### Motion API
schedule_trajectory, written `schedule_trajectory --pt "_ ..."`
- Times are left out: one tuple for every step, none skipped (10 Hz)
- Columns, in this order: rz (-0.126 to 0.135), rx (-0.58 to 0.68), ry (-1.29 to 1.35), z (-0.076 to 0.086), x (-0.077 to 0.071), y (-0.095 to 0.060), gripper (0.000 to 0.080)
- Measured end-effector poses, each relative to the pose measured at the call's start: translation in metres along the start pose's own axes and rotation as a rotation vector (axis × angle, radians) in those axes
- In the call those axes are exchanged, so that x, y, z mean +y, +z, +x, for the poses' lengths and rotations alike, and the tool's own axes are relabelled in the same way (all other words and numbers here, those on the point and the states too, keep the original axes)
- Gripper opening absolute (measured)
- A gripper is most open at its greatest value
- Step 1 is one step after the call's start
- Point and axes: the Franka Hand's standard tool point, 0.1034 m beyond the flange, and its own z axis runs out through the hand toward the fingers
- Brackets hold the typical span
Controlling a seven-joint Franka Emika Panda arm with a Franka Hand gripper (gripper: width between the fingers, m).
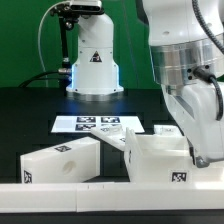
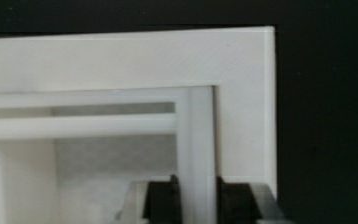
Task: Assemble cabinet
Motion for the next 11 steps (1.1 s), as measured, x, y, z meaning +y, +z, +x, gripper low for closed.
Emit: schedule_trajectory --pt "0.000 0.000 0.000 0.000 0.000 0.000 0.0139" --pt "0.000 0.000 0.000 0.000 0.000 0.000 0.0341" --pt "-0.001 0.000 0.000 0.000 0.000 0.000 0.0480" --pt "0.000 0.000 0.000 0.000 0.000 0.000 0.0615" --pt "-0.002 -0.003 -0.007 0.001 0.000 -0.001 0.0615" --pt "-0.019 -0.017 -0.016 0.006 0.002 -0.011 0.0756" --pt "-0.035 -0.027 -0.010 0.007 0.006 -0.023 0.0786" --pt "-0.054 -0.039 -0.006 0.004 0.016 -0.034 0.0786" --pt "-0.078 -0.046 0.000 0.001 0.032 -0.041 0.0797" --pt "-0.094 -0.049 0.010 -0.002 0.040 -0.042 0.0797" --pt "-0.094 -0.048 0.010 -0.001 0.039 -0.040 0.0797"
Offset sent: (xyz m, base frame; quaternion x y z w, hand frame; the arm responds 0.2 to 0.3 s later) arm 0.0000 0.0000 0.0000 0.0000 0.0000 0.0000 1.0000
